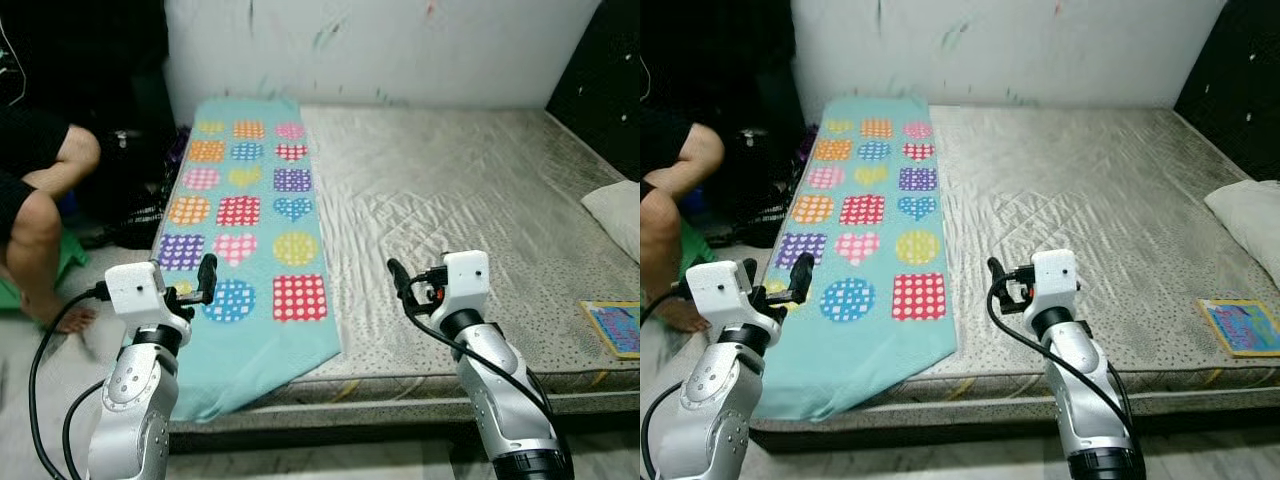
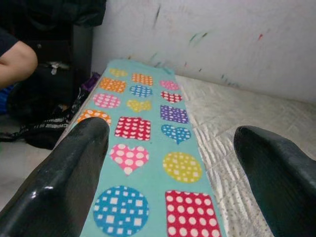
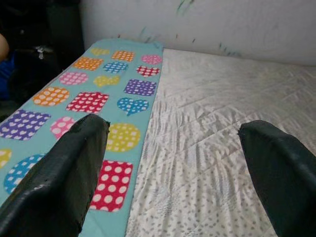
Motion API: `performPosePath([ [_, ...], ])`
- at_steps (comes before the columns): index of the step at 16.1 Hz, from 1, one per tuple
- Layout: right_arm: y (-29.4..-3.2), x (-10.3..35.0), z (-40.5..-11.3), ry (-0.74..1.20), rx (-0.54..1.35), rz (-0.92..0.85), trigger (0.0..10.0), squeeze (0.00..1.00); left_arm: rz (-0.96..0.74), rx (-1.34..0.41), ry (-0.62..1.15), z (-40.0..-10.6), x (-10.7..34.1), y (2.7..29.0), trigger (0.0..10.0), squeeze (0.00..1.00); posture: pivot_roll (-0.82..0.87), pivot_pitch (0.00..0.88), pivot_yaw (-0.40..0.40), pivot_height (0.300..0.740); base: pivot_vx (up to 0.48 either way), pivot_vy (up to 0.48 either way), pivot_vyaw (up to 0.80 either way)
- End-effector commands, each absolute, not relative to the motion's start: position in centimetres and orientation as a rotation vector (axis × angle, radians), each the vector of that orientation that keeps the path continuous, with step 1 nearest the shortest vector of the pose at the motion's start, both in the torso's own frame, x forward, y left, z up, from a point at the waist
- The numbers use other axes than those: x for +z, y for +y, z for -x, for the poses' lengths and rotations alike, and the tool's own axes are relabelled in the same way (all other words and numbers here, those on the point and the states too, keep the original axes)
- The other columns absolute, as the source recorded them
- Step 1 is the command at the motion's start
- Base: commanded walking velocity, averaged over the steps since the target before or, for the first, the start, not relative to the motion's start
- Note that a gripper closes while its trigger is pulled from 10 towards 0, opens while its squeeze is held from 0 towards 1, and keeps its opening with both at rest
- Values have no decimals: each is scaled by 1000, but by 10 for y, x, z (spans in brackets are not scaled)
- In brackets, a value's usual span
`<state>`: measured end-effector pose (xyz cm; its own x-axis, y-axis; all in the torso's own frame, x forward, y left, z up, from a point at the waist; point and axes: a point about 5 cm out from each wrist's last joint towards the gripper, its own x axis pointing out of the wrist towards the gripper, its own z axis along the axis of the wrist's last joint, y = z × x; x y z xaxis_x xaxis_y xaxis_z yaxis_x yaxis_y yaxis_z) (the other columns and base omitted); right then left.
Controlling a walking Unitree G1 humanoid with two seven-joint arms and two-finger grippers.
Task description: Clean up the room
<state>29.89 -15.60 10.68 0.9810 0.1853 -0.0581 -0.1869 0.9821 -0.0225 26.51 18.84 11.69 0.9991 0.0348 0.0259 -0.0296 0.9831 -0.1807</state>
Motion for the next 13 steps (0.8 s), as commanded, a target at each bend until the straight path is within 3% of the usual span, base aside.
performPosePath([
  [1, -157, 112, -299, 43, 184, 36, 10000, 0, 179, 21, -34, -266, 121, 188, 10000, 0, -64, 21, -31, 740, 277, 0, 0],
  [13, -160, 112, -302, 43, 187, 59, 10000, 0, 180, 18, -30, -268, 120, 187, 10000, 0, -67, 12, -34, 740, 275, 0, 0],
])
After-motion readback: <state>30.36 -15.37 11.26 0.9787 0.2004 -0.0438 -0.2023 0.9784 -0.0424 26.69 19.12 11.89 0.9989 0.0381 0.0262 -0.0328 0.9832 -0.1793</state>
